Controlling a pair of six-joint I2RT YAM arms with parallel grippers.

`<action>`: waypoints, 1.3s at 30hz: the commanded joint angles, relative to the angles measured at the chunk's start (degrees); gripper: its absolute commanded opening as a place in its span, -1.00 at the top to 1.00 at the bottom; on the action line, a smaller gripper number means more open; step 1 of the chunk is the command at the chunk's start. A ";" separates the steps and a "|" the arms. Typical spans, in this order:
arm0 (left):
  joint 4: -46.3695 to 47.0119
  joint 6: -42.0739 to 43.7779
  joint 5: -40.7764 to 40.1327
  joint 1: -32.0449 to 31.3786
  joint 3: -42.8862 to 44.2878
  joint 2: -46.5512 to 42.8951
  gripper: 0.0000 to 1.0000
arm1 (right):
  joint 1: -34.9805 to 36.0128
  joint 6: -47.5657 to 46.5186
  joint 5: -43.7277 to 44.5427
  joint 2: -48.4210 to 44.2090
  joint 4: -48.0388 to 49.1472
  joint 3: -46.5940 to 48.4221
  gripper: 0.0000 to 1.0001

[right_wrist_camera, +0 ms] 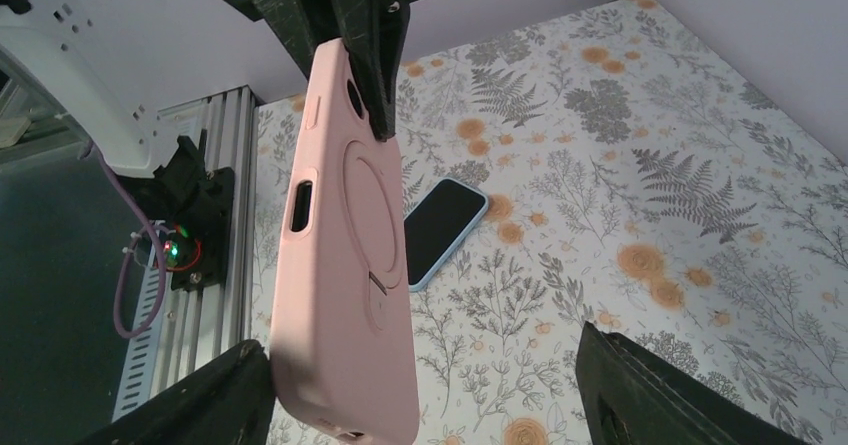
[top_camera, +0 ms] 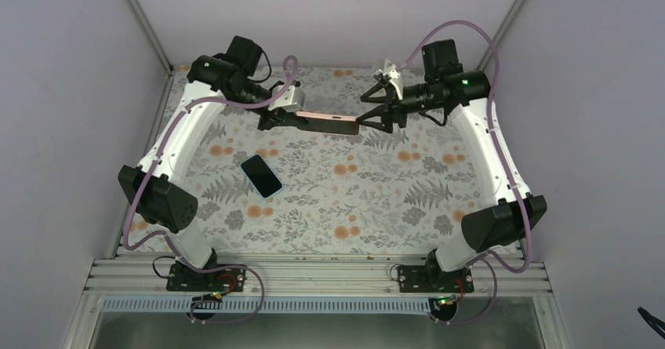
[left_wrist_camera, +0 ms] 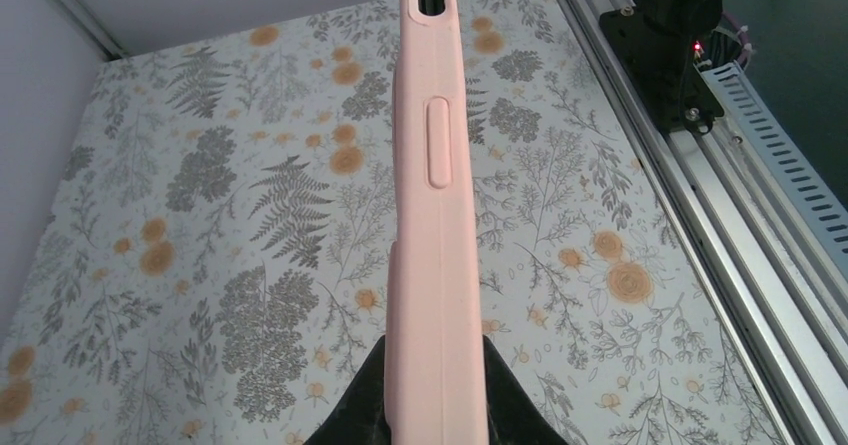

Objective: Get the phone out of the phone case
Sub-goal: Remove the phone case from the phone.

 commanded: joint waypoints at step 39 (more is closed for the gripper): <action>-0.89 1.65 16.81 -2.47 4.53 -4.01 0.95 | 6.02 5.38 18.11 1.93 19.34 -6.68 -0.23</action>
